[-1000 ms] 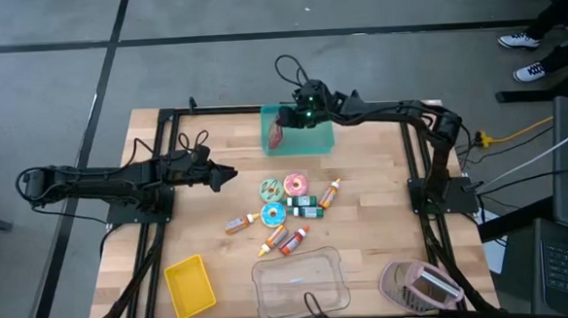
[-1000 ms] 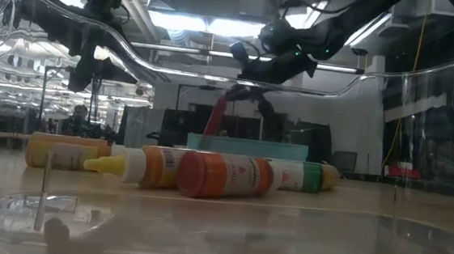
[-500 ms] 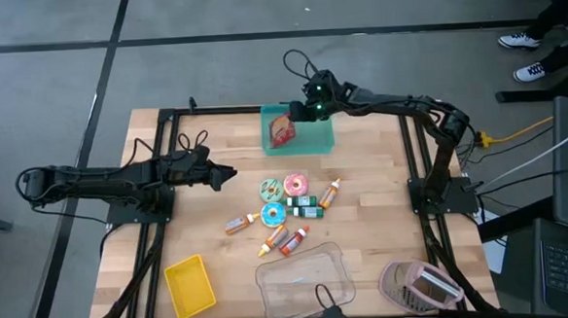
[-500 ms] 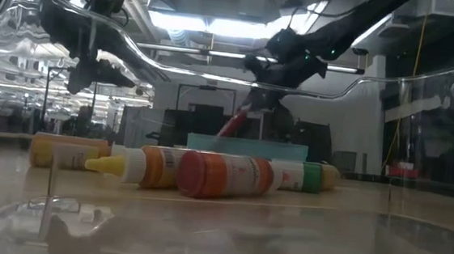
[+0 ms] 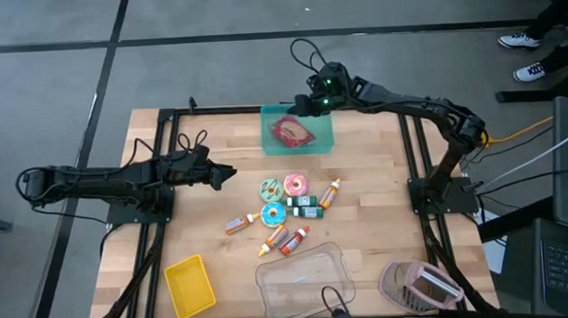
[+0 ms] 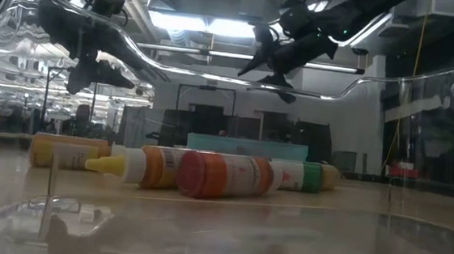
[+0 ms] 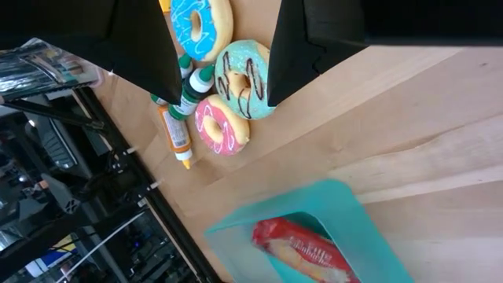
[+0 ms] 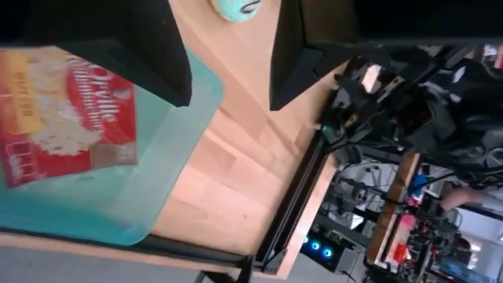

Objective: Pick & Place Food Item
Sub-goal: Put the green donut into the yellow bin

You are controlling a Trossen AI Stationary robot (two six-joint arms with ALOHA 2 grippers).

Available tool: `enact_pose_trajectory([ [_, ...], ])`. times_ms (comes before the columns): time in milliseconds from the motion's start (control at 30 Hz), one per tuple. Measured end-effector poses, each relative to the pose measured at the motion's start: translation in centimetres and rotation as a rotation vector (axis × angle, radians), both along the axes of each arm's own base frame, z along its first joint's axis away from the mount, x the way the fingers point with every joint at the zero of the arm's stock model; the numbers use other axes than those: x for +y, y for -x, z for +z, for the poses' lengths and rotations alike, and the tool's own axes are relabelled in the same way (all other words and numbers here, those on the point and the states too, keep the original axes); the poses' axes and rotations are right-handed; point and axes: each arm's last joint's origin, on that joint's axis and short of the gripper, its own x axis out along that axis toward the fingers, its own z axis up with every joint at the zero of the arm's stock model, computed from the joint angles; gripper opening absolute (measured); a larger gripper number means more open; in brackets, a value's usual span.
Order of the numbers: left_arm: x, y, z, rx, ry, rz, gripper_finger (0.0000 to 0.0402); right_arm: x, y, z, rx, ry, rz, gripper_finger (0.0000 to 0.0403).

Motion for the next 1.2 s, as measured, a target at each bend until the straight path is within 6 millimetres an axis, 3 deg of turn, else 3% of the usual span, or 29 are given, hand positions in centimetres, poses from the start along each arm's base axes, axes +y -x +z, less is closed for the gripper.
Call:
enact_pose_trajectory([
  [300,0.0,0.0,0.1,-0.007,0.001,0.001,0.0182,0.8,-0.4,0.1,-0.029,-0.058,0.076,0.0171],
  [533,0.2,-0.8,3.3,-0.309,-0.161,-0.028,0.0182,5.8,-3.8,2.4,-0.279,-0.007,0.315,0.0168],
  [767,0.4,-0.7,5.7,-0.554,-0.122,-0.159,0.0182,9.4,-5.6,6.0,-0.613,0.151,0.331,0.0165],
  [900,-0.2,-1.1,5.8,-0.341,-0.105,-0.280,0.0182,11.2,-5.8,7.4,-0.754,0.204,0.351,0.0161],
  [1033,-0.7,-1.4,6.2,-0.069,-0.220,-0.378,0.0182,12.7,-6.0,7.9,-0.803,0.163,0.375,0.0160],
  [1200,-0.7,-2.5,7.1,0.141,-0.346,-0.484,0.0182,14.7,-6.2,8.2,-0.847,0.151,0.404,0.0160],
])
